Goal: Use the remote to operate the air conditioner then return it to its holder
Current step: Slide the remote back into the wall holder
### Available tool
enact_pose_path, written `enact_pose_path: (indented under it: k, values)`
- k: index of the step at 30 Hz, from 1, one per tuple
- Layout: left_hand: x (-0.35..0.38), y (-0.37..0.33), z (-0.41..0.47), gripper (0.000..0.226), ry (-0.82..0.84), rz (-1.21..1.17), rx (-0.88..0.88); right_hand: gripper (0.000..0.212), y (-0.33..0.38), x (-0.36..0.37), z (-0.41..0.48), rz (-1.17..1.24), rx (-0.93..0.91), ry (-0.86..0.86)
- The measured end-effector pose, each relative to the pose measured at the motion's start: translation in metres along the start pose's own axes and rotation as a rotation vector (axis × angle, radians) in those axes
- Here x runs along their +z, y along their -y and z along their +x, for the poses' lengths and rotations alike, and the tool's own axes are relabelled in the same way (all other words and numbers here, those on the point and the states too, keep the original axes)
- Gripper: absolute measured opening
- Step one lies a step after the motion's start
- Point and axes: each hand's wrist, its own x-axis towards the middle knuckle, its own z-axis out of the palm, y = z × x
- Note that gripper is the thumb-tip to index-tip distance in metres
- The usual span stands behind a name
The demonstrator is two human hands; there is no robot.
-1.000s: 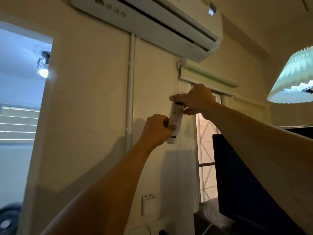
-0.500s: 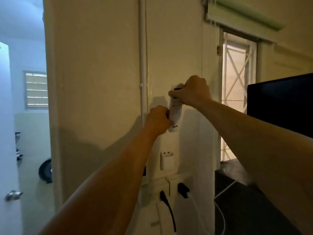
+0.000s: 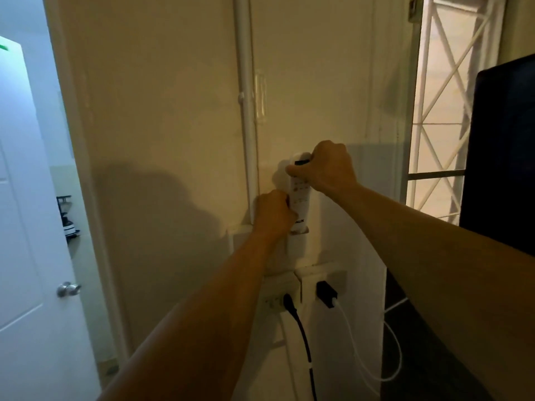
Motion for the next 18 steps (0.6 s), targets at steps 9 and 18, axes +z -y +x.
enact_pose_path:
  k: [9, 18]
  values:
    - [0.029, 0.019, -0.016, 0.012, -0.088, 0.049, 0.006, 0.052, -0.009, 0.013, -0.002, -0.013, 0.033, -0.018]
    - [0.041, 0.029, -0.019, 0.020, -0.118, 0.099, -0.063, 0.051, -0.015, 0.024, -0.001, -0.053, 0.082, 0.004]
